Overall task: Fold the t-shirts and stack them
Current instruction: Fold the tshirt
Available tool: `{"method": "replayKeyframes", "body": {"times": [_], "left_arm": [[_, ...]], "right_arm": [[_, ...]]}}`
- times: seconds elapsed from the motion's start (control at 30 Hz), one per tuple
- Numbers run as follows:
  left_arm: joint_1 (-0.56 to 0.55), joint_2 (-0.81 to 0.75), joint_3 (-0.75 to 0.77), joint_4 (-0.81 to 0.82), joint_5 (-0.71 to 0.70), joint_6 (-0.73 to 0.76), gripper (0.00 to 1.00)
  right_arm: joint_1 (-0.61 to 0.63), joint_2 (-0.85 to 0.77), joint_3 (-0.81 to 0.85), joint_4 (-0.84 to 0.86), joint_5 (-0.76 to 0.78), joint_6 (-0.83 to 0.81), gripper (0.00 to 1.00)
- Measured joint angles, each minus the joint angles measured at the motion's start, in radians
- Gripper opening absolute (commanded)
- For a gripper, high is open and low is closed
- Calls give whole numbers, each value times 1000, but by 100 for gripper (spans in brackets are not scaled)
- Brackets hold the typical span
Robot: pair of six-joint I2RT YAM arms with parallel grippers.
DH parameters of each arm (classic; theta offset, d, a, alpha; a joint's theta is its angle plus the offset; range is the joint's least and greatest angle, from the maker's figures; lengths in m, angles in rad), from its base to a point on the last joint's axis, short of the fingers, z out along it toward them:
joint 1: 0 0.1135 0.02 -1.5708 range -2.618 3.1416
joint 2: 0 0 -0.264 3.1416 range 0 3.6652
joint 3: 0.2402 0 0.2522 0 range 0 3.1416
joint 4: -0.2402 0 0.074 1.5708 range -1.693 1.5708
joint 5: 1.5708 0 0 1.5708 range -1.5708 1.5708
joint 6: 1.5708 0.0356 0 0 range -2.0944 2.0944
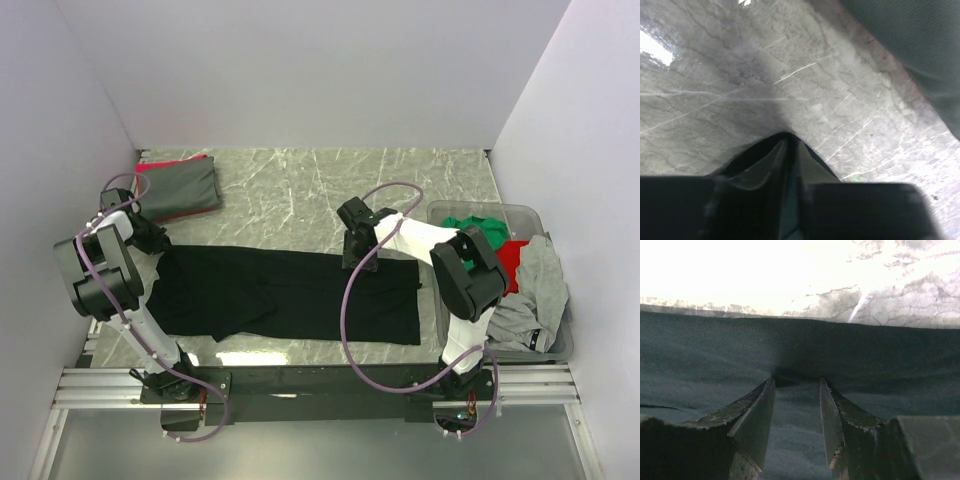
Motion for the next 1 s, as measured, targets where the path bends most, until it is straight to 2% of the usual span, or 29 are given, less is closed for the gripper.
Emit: {"method": "replayKeyframes", "body": {"times": [0.03, 0.33, 0.57, 0.8, 1.0], "left_arm": [[0, -2, 4, -5, 0, 0, 26], [2, -127, 77, -55, -39, -19, 55], [-49, -289, 87, -108, -128, -33, 56], [-259, -382, -22, -127, -133, -87, 54], [-421, -342, -84, -161, -87, -127, 54]], "right_arm": [[0, 3, 6, -5, -2, -2, 49], [-3, -2, 134, -71, -1, -53, 49], [-4, -50, 137, -97, 13, -94, 49], [-6, -71, 20, -95, 11, -105, 48], [-11, -71, -25, -75, 8, -105, 49]]}}
